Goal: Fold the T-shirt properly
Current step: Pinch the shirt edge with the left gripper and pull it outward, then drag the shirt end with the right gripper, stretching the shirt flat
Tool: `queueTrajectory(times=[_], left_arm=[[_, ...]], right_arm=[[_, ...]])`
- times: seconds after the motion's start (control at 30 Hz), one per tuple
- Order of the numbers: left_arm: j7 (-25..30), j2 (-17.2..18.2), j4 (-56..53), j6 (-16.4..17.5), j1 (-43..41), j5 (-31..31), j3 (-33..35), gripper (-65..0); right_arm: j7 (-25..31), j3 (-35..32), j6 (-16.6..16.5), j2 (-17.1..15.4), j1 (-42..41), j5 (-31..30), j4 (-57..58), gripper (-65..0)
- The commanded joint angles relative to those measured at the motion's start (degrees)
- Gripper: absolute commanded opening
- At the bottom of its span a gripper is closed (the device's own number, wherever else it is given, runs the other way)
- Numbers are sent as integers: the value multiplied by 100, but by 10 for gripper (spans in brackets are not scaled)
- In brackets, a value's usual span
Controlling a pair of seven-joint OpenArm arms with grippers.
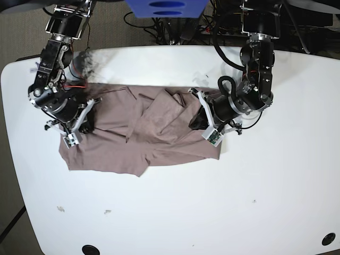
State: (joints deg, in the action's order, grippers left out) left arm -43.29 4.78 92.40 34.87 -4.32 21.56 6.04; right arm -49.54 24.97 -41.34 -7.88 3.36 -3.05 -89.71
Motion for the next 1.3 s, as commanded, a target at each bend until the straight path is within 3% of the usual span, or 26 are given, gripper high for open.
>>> queueTrajectory(times=[0.0,0.1,0.27,0.43,0.53,0.83,1.27], left_arm=[[-186,10,30,7,14,-121,15,-650],[-186,10,30,7,14,-121,24,-650],[-186,10,30,16,14,-121,33,-650],[-186,10,22,16,14,-130,33,-650],[-186,10,22,16,14,-130,33,-650],[-186,10,13,16,14,-130,42,-650],[-186,10,4,16,5,-139,42,-650]], right_arm=[[-730,259,134,-113,38,555,-123,-640],[-976,417,134,-113,29,555,-202,-569],[-1152,663,134,-113,29,555,-352,-283],[-1152,707,134,-113,21,555,-537,-75],[-1152,707,134,-113,21,547,-589,-40],[-1178,980,134,-113,12,538,-580,-40],[-1855,1226,134,-131,-586,-60,-519,-40]])
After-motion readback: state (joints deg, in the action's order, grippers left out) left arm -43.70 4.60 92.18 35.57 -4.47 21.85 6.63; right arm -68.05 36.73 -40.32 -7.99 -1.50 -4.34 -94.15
